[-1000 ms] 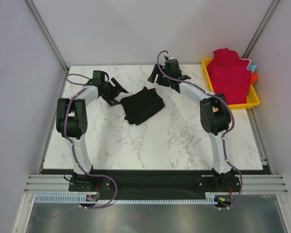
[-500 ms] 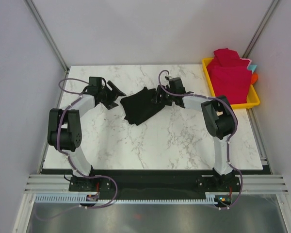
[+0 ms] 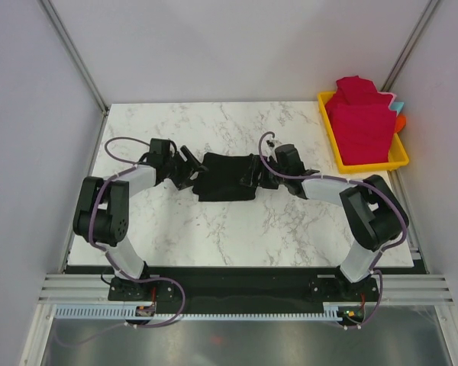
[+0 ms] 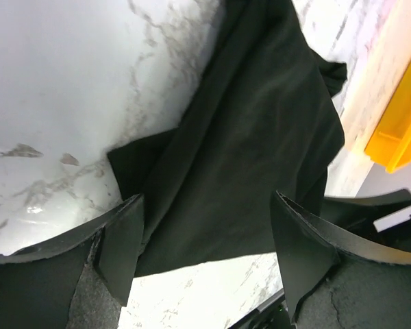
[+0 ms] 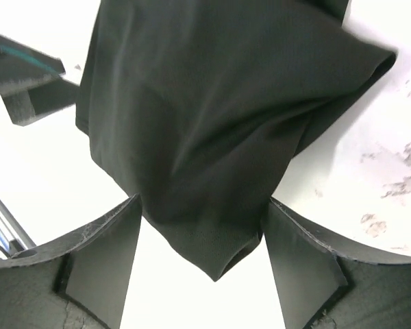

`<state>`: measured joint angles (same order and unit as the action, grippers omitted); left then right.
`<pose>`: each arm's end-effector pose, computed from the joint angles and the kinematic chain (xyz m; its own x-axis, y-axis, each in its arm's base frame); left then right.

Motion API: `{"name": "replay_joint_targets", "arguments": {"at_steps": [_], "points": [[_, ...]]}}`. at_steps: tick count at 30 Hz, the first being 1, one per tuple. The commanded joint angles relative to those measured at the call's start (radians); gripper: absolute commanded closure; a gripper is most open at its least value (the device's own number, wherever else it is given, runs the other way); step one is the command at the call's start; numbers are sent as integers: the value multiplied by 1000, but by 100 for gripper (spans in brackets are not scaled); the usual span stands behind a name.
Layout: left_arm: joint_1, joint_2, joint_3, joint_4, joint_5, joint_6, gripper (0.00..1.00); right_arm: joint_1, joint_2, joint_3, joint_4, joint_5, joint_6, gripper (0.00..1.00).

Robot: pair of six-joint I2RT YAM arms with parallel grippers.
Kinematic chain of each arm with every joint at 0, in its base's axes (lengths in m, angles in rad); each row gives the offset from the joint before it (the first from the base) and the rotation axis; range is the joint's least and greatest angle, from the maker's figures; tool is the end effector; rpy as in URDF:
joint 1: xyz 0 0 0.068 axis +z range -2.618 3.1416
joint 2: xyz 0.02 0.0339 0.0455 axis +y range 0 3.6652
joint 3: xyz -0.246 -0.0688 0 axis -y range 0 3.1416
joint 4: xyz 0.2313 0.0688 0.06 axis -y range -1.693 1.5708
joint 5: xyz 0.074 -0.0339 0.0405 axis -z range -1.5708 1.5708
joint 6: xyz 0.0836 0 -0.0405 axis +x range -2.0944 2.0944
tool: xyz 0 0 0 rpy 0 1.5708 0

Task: Fold and stack the t-shirts
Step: Fold the tshirt, then neatly place the folded tshirt to the corner

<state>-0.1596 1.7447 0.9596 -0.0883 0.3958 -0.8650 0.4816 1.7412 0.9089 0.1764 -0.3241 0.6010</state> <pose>0.3559 -0.0899 0.1189 -0.7885 -0.5844 -0.1916 -0.3223 0.6581 -0.6805 0.3273 0.2011 0.1318 -0.8206 0.1760 -0.5438 -0.2410 0.7562 0.6083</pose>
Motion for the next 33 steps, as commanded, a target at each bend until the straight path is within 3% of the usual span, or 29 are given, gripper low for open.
{"name": "replay_joint_targets", "arguments": {"at_steps": [1,9,13,19,23,33], "points": [[-12,-71,-25,58,6,67,21,-3,-13,4,61,39,13,21],[-32,-137,-21,39,-60,101,21,-37,119,148,5,109,34,22],[-21,-33,51,29,-83,83,22,-63,193,203,-14,137,54,24],[-15,137,223,7,-55,66,33,-87,267,280,-49,192,77,29],[-15,199,342,-53,-107,101,32,-94,316,350,-57,162,68,39],[-17,328,456,-90,-134,150,36,-94,356,367,-32,168,57,63]]}}
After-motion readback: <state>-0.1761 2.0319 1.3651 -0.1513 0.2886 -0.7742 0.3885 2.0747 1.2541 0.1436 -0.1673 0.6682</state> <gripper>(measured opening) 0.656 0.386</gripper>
